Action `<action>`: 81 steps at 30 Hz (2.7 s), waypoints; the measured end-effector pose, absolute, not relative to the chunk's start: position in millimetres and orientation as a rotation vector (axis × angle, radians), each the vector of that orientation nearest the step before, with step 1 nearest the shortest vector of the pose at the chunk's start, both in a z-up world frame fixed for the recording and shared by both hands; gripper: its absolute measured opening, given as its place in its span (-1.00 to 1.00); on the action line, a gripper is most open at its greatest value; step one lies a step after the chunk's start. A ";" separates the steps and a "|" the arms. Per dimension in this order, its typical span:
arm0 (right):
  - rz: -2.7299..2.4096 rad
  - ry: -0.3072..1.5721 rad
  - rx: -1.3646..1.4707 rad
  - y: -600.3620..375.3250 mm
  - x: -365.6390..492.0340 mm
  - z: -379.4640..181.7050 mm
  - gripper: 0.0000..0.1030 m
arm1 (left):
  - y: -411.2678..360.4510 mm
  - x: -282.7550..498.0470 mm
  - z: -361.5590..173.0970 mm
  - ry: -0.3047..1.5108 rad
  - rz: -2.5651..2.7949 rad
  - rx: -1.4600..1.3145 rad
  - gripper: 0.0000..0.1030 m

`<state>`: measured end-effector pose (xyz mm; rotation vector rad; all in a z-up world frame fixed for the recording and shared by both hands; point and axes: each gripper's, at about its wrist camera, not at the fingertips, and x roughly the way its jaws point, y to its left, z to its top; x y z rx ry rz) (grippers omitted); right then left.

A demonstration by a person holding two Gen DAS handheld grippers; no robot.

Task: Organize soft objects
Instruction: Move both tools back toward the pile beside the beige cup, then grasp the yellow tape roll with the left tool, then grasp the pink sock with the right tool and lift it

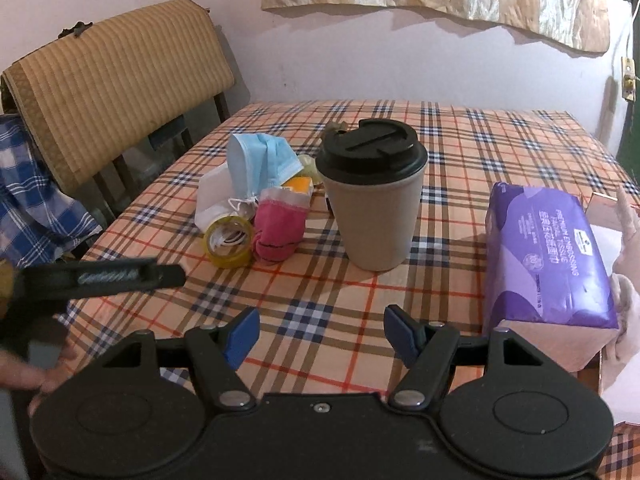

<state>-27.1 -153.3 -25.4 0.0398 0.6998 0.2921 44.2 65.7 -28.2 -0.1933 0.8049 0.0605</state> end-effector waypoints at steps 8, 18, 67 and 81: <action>0.283 0.723 0.042 -157.0 -19.5 -34.5 0.57 | 63.8 81.6 -45.7 0.807 0.079 -0.160 0.86; 0.274 0.745 0.065 -164.4 -10.0 -41.3 0.57 | 84.5 75.2 -50.8 0.819 0.187 -0.134 0.89; 0.143 0.671 0.020 -45.4 89.0 -77.1 0.57 | 105.8 44.3 -60.1 0.663 0.011 -0.131 0.19; 0.286 0.682 0.033 -58.0 70.4 -72.5 -0.25 | 108.7 40.9 -58.4 0.668 0.010 -0.161 0.19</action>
